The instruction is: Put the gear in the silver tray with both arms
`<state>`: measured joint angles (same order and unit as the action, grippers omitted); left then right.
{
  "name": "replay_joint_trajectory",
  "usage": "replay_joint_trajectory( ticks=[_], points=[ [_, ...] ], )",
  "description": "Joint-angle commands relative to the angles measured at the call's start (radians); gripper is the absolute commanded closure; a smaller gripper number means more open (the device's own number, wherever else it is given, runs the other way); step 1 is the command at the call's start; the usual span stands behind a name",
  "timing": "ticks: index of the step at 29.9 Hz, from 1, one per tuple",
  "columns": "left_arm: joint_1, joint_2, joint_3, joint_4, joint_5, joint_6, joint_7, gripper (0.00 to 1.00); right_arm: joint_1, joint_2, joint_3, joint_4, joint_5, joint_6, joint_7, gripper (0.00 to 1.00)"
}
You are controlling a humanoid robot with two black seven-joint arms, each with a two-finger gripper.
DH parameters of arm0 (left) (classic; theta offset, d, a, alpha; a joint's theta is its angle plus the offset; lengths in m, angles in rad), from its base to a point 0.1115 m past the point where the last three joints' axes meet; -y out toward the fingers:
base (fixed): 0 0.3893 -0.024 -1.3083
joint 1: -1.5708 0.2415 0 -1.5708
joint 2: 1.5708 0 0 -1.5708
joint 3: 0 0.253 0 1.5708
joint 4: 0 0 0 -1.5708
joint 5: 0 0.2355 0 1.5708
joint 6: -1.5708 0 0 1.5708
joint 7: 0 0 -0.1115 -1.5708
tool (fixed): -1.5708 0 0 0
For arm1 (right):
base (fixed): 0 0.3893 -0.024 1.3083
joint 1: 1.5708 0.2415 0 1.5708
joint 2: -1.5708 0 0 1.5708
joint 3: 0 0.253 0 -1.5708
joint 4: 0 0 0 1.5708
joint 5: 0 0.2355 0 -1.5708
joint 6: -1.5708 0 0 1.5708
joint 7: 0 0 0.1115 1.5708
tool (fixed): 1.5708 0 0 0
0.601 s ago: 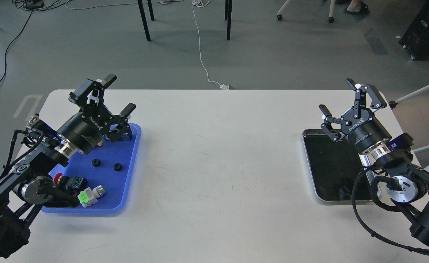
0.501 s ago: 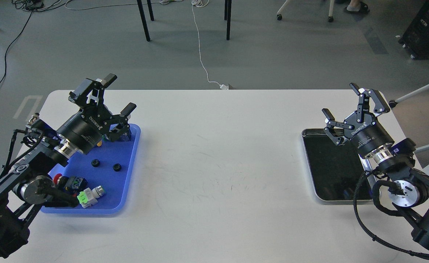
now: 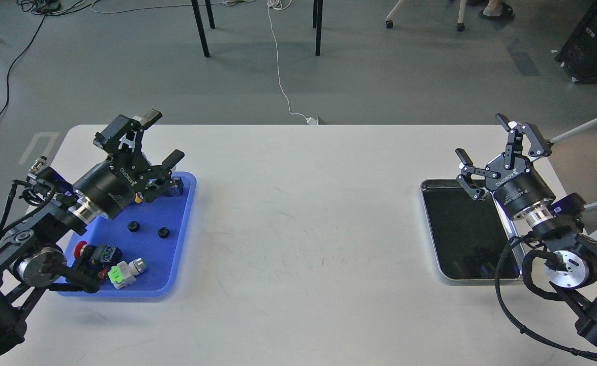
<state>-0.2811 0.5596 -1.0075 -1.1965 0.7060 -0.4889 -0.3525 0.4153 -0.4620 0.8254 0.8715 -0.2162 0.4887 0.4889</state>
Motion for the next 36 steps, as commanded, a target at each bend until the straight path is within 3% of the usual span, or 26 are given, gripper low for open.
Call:
replay_joint_trajectory(
  ticks=[1, 4, 10, 17, 20, 23, 27, 36],
  points=[
    [-0.015, 0.061, 0.006, -0.027, 0.22, 0.0, -0.066, 0.01, 0.003, -0.001, 0.001, 0.0, 0.0, 0.0, 0.0, 0.0],
    [-0.032, 0.147, 0.007, -0.064, 0.439, 0.0, -0.136, 0.01, 0.006, -0.006, 0.0, 0.0, -0.002, 0.0, 0.0, 0.0],
    [-0.047, 0.316, 0.085, -0.167, 0.976, 0.0, -0.136, 0.02, 0.019, -0.009, 0.0, 0.0, -0.002, 0.0, 0.0, 0.0],
    [-0.073, 0.344, 0.161, -0.129, 1.441, 0.082, -0.136, 0.06, 0.02, -0.009, 0.0, 0.0, -0.003, 0.0, 0.0, 0.0],
    [-0.131, 0.341, 0.254, -0.085, 1.476, 0.107, -0.136, 0.14, 0.02, -0.01, 0.0, 0.0, -0.003, 0.0, 0.0, 0.0],
    [-0.197, 0.339, 0.364, -0.013, 1.476, 0.159, -0.136, 0.3, 0.022, -0.01, 0.001, 0.0, -0.002, 0.0, 0.0, 0.0],
    [-0.253, 0.304, 0.437, 0.061, 1.476, 0.194, -0.136, 0.34, 0.022, -0.015, 0.005, 0.0, -0.003, 0.0, 0.0, 0.0],
    [-0.256, 0.26, 0.458, 0.15, 1.476, 0.196, -0.136, 0.37, 0.02, -0.03, 0.009, 0.003, -0.002, 0.0, 0.0, 0.0]
  ],
)
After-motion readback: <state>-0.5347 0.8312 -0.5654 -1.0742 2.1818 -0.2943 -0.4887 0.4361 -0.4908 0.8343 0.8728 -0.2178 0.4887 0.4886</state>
